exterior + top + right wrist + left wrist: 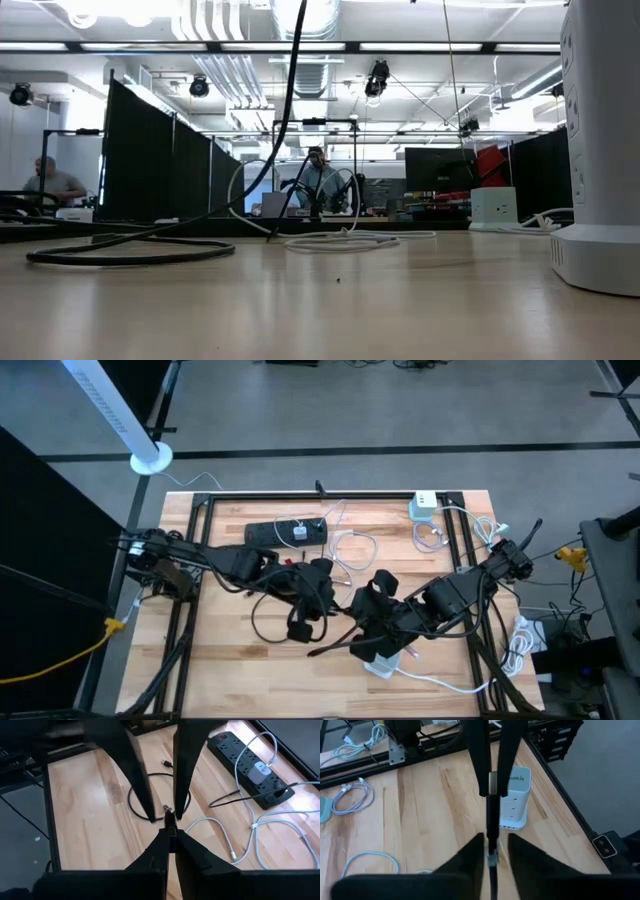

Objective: Insert USB
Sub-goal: Insert black charger cable into the bottom white outlet extension

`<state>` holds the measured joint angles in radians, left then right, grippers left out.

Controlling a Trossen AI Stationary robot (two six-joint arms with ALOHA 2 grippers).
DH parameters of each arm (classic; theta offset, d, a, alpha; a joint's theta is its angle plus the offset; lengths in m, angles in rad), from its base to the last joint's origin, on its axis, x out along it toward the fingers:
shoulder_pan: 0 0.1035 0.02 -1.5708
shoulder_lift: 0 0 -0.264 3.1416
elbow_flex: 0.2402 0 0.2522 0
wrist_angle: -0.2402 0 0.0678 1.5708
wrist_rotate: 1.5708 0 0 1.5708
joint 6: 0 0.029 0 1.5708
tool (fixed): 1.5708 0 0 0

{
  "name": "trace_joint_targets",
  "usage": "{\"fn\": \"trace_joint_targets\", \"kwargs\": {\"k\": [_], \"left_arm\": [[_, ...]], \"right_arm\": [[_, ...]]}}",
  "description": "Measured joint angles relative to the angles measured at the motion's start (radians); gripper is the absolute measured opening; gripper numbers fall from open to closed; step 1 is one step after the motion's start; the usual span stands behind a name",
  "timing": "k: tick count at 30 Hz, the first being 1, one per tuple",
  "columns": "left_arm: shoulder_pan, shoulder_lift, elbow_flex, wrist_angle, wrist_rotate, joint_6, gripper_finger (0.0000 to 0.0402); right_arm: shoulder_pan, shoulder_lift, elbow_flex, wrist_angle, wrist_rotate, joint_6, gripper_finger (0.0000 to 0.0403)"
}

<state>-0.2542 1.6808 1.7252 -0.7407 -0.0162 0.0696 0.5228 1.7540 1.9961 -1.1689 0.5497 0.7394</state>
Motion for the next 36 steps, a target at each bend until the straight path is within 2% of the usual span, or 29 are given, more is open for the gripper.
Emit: {"fn": "trace_joint_targets", "kwargs": {"k": [2,6,12,19,24,28,36], "left_arm": [[0.001,-0.018,0.000,-0.007,0.000,0.000,0.0121],[0.001,-0.079,0.000,-0.020,0.000,-0.005,0.0177],[0.001,-0.209,-0.002,0.048,-0.001,0.002,0.0213],[0.002,-0.358,-0.069,0.292,0.000,0.007,0.0212],[0.002,-0.404,-0.138,0.439,0.001,-0.028,0.0199],[0.003,-0.392,-0.150,0.497,0.001,-0.075,0.0187],[0.004,-0.324,-0.151,0.561,0.008,-0.119,0.0160]], "right_arm": [[0.000,-0.001,0.006,-0.002,0.007,0.002,0.0004],[0.011,-0.009,0.047,0.000,0.090,-0.008,0.0004],[0.033,-0.015,0.149,0.013,0.170,-0.080,0.0004],[0.033,-0.015,0.245,0.206,0.210,-0.327,0.0004],[0.033,-0.015,0.277,0.338,0.210,-0.502,0.0004],[0.028,-0.015,0.282,0.404,0.205,-0.606,0.0004],[0.008,-0.015,0.281,0.403,0.202,-0.637,0.0004]]}}
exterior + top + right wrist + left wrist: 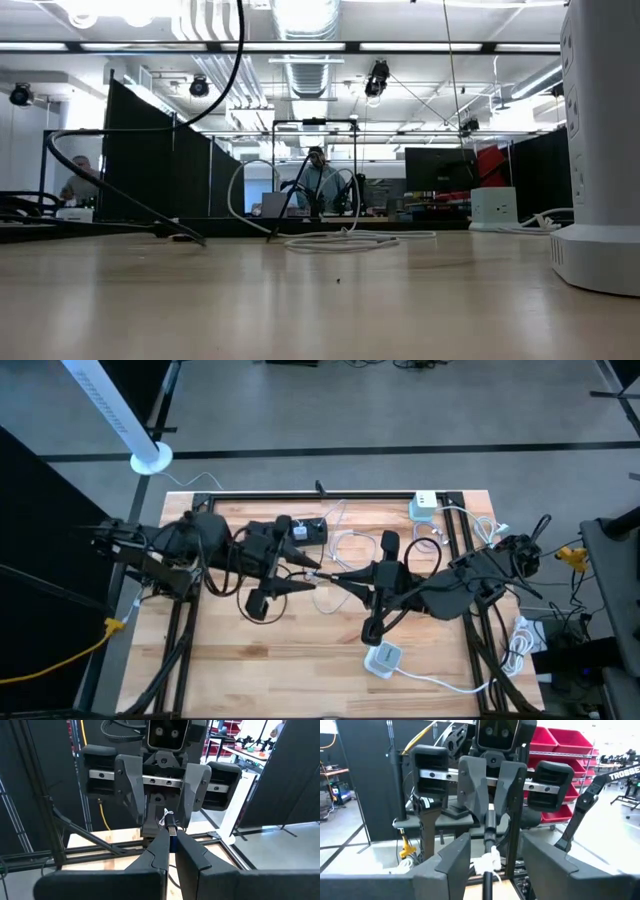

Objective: Insert USB
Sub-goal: Insert black charger cable into the bottom white outlet extension

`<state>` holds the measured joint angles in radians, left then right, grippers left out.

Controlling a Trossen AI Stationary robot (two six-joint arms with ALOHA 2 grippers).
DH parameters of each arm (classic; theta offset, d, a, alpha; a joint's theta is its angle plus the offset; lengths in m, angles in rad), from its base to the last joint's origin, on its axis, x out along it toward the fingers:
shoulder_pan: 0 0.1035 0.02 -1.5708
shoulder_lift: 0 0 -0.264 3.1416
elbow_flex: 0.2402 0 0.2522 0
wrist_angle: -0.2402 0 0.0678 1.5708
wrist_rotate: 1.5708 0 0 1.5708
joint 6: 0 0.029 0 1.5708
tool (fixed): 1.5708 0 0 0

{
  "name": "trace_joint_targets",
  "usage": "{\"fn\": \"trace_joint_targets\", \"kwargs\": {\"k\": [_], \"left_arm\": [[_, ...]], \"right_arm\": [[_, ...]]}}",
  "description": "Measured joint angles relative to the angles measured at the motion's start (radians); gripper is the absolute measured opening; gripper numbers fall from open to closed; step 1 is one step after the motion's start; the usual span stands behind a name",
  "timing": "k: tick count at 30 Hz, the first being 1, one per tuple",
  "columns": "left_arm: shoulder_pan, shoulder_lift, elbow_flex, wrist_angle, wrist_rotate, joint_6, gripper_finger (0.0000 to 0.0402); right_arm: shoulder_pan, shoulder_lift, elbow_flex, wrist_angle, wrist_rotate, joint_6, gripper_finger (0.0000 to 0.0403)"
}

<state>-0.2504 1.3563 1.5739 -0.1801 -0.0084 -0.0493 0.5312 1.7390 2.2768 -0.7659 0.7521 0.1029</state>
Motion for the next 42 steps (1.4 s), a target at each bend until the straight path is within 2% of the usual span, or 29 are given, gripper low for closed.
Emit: {"fn": "trace_joint_targets", "kwargs": {"k": [12,29,34,38,42], "left_arm": [[0.003,0.022,0.001,0.121,0.025,-0.025,0.0134],[0.024,0.042,0.001,0.088,0.026,-0.094,0.0116],[0.030,0.042,0.001,0.064,0.026,-0.099,0.0082],[0.030,0.041,0.001,0.066,0.027,-0.039,0.0027],[0.030,0.036,0.001,0.063,0.029,0.008,0.0021]], "right_arm": [[-0.002,0.000,-0.001,-0.006,0.005,-0.012,0.0004],[-0.006,0.000,-0.002,0.001,0.008,-0.025,0.0004],[-0.006,0.000,-0.002,0.001,0.008,-0.025,0.0004],[-0.007,0.000,-0.002,0.002,0.009,-0.024,0.0004],[-0.007,0.000,-0.002,-0.013,0.008,-0.015,0.0004]]}}
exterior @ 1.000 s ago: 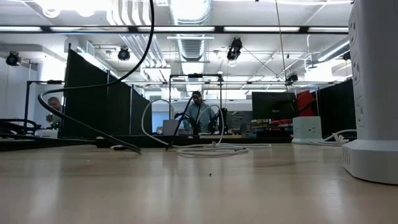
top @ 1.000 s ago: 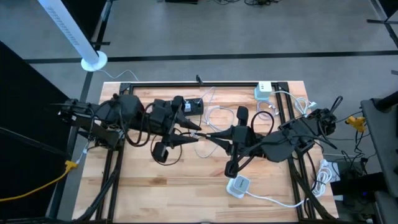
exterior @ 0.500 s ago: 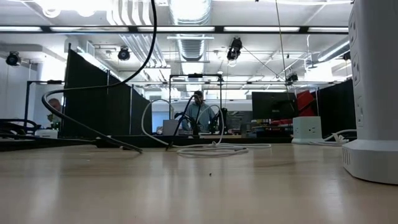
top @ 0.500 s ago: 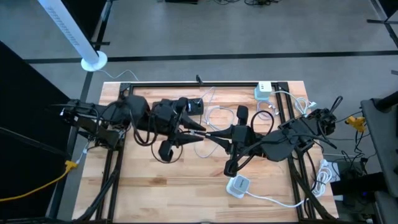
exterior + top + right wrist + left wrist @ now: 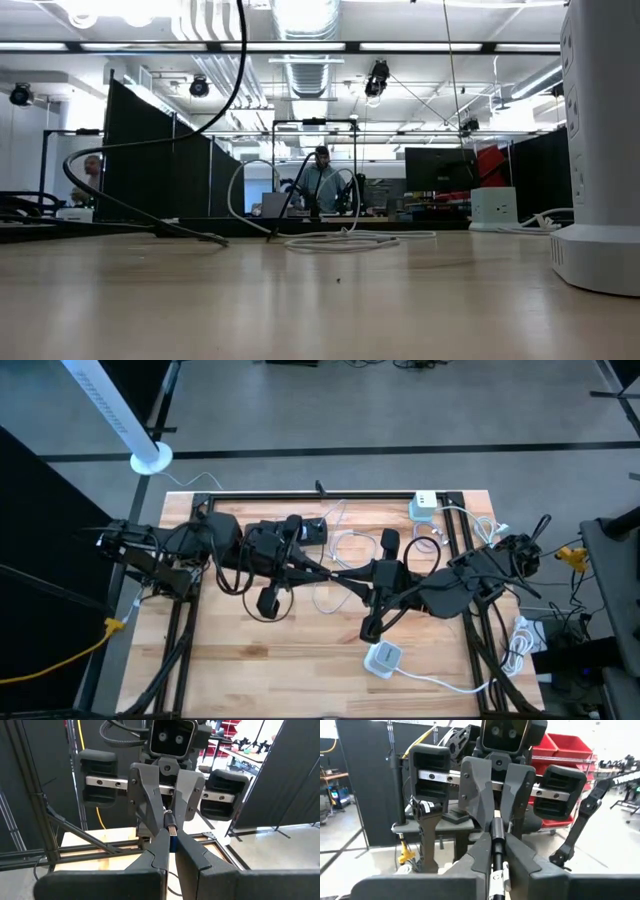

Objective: Insert USB
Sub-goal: Insert black charger cable into the bottom white outlet extension

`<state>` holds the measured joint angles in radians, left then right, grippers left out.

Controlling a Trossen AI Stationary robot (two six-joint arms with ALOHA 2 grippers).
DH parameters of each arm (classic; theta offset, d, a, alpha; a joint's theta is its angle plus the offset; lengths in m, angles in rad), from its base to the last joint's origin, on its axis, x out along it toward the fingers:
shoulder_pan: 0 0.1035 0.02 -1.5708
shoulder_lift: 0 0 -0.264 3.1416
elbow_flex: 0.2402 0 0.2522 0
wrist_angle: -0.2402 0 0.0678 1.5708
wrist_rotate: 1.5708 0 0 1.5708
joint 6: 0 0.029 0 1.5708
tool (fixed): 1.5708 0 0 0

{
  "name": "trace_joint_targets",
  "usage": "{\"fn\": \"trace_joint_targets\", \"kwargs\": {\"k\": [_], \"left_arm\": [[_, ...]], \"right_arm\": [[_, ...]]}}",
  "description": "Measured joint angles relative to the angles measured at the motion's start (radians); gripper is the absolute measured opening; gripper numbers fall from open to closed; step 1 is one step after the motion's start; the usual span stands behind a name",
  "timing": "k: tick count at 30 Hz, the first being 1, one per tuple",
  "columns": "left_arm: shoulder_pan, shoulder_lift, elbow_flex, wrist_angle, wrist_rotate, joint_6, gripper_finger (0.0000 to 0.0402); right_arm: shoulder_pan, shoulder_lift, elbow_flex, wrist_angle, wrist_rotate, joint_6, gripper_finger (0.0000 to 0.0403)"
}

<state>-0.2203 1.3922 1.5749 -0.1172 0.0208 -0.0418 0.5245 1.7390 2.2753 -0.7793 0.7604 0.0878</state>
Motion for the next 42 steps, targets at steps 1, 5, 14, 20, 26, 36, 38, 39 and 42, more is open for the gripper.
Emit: {"fn": "trace_joint_targets", "kwargs": {"k": [1,5,14,20,26,36,38,39,42], "left_arm": [[0.000,0.000,0.000,-0.003,0.000,0.007,0.0021],[0.000,-0.009,0.000,-0.048,-0.004,0.042,0.0021],[0.000,-0.126,-0.059,-0.172,-0.003,0.112,0.0021],[0.000,-0.256,-0.347,-0.166,-0.003,0.100,0.0021],[-0.001,-0.237,-0.680,0.059,0.034,0.027,0.0021],[-0.003,0.198,-0.796,0.452,0.076,0.005,0.0021],[-0.013,0.297,-0.751,0.463,0.079,0.043,0.0021],[-0.018,0.341,-0.722,0.468,0.091,0.068,0.0021],[-0.032,0.453,-0.628,0.483,0.138,0.132,0.0021]], "right_arm": [[0.000,0.000,0.000,-0.013,0.000,0.009,0.0004],[-0.003,0.000,0.000,-0.055,-0.001,0.045,0.0004],[0.000,-0.003,-0.002,-0.230,-0.007,0.242,0.0152],[0.004,-0.003,-0.013,-0.506,-0.146,0.553,0.0226],[0.055,0.019,-0.100,-0.697,-0.233,0.838,0.0241],[0.154,0.019,-0.261,-0.791,-0.400,1.187,0.0208],[0.180,0.019,-0.298,-0.792,-0.462,1.231,0.0202],[0.193,0.021,-0.318,-0.792,-0.495,1.256,0.0200],[0.239,0.023,-0.371,-0.775,-0.555,1.326,0.0195]]}}
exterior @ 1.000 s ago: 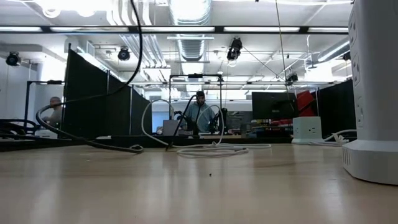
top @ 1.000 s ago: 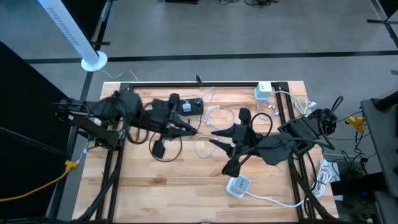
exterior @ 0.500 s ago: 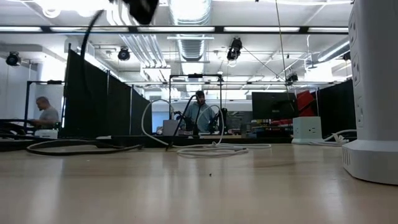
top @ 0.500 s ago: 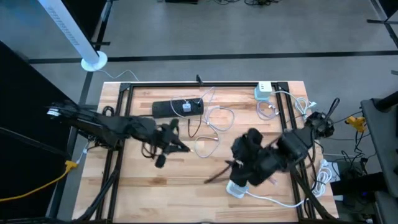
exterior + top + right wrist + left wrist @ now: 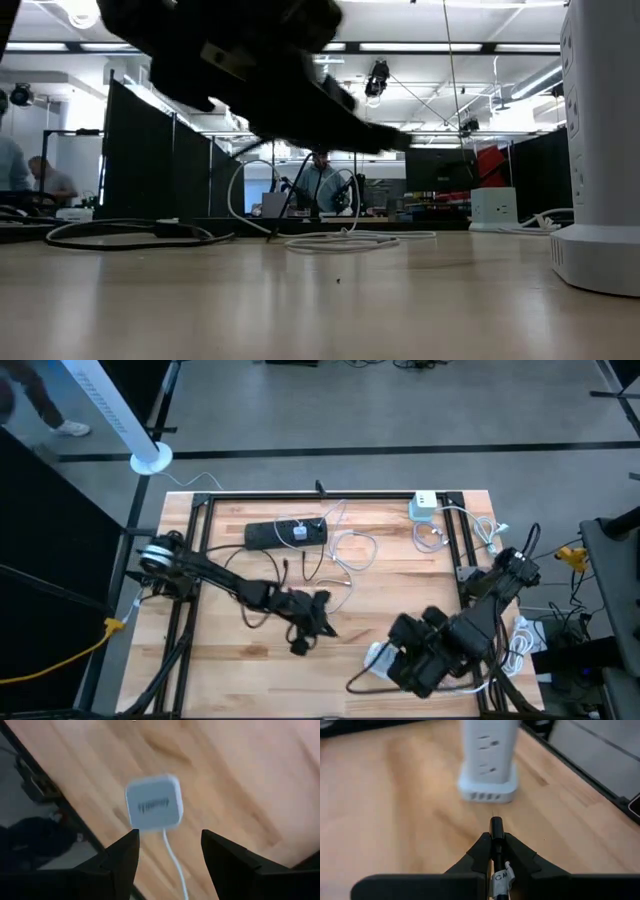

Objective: Insert USB
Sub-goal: Insert black charger cable into the bottom white outlet extension

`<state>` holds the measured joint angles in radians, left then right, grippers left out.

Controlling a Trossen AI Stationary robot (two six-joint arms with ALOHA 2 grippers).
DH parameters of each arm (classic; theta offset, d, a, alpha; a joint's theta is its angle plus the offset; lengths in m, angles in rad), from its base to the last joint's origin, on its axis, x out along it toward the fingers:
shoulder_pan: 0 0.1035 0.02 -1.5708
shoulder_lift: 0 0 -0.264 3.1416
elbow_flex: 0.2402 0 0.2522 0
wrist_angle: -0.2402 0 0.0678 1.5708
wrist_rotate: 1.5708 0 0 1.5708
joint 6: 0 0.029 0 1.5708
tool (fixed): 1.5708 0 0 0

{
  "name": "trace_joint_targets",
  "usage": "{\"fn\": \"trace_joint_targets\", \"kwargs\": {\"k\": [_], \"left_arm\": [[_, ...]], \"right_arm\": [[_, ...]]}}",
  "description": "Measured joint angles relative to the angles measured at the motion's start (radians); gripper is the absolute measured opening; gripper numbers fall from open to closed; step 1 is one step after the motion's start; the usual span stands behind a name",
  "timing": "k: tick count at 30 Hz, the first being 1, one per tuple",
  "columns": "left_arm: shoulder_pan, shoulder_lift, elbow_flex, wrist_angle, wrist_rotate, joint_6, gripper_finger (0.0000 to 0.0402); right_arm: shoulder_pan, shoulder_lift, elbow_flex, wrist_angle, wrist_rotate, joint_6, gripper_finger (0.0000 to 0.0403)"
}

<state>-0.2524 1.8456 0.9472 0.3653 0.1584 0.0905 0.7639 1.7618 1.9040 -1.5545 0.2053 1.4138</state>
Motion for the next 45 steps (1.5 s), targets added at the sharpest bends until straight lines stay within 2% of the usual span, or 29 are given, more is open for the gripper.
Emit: {"fn": "trace_joint_targets", "kwargs": {"k": [5,8,11,14,16,22,30,38,41,45], "left_arm": [[-0.013,0.142,0.142,-0.024,0.095,0.033,0.0021],[-0.013,0.205,0.217,-0.046,0.100,0.031,0.0021],[-0.005,0.280,0.279,-0.076,0.101,0.029,0.0021],[0.003,0.339,0.352,-0.128,0.095,0.033,0.0021],[0.007,0.369,0.396,-0.144,0.091,0.038,0.0021],[0.016,0.404,0.452,-0.158,0.085,0.035,0.0021],[0.037,0.403,0.432,-0.171,0.048,0.036,0.0021],[0.036,0.403,0.401,-0.082,0.051,0.040,0.0021],[0.037,0.409,0.372,0.012,0.070,0.018,0.0021],[0.036,0.410,0.345,0.041,0.078,-0.015,0.0021]], "right_arm": [[0.080,0.000,-0.099,0.056,-0.016,0.092,0.0187],[0.098,0.000,-0.168,0.117,-0.025,0.154,0.0171],[0.096,0.001,-0.221,0.206,-0.030,0.183,0.0125],[0.091,0.001,-0.259,0.275,-0.030,0.183,0.0046],[0.091,0.001,-0.277,0.303,-0.030,0.183,0.0012],[0.091,0.001,-0.289,0.312,-0.030,0.193,0.0010],[0.091,0.001,-0.293,0.311,-0.022,0.166,0.0001],[0.091,0.002,-0.326,0.330,-0.020,0.183,0.0000],[0.093,0.003,-0.351,0.362,-0.020,0.182,0.0000],[0.093,0.003,-0.386,0.434,-0.021,0.175,0.0000]]}}
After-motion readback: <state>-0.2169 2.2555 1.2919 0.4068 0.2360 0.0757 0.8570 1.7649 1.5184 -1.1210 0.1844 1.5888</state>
